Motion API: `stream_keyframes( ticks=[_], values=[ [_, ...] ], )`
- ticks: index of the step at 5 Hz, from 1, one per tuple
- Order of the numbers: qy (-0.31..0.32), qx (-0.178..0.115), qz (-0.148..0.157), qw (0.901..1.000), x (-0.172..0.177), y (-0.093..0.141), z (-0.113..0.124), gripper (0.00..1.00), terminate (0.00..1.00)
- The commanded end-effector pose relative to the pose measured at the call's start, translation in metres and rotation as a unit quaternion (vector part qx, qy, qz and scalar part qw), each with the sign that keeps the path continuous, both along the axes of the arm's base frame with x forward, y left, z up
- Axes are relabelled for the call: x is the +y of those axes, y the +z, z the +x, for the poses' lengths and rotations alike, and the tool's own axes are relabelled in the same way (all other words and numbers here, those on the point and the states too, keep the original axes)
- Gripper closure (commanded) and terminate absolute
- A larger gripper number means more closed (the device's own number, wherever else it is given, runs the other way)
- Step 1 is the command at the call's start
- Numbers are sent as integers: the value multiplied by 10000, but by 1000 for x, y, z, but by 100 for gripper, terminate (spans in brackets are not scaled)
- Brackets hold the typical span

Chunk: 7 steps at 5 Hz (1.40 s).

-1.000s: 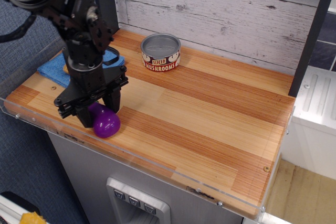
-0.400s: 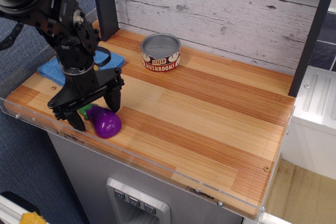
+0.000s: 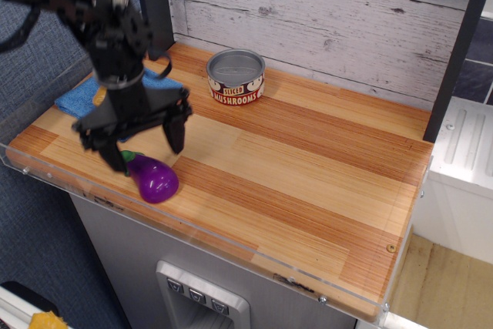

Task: Put the eggplant on the edge of the table near the blue rag.

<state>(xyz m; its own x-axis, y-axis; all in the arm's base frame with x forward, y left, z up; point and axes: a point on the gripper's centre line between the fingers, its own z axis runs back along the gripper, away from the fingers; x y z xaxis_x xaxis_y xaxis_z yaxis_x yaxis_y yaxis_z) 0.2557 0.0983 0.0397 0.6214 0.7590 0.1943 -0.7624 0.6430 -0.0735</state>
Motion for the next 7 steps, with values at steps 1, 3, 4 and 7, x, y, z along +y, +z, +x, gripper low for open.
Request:
stream_keyframes(
  ticks=[1, 3, 4, 7],
  values=[
    [-1364, 87, 161, 9905, -10, 37, 25, 0, 0],
    [-2765, 130, 502, 9596, -48, 72, 38, 0, 0],
    [-3083, 285, 514, 9495, -67, 83, 32, 0, 0],
    [-3140, 427, 623, 9464, -93, 127, -27, 0, 0]
  ],
)
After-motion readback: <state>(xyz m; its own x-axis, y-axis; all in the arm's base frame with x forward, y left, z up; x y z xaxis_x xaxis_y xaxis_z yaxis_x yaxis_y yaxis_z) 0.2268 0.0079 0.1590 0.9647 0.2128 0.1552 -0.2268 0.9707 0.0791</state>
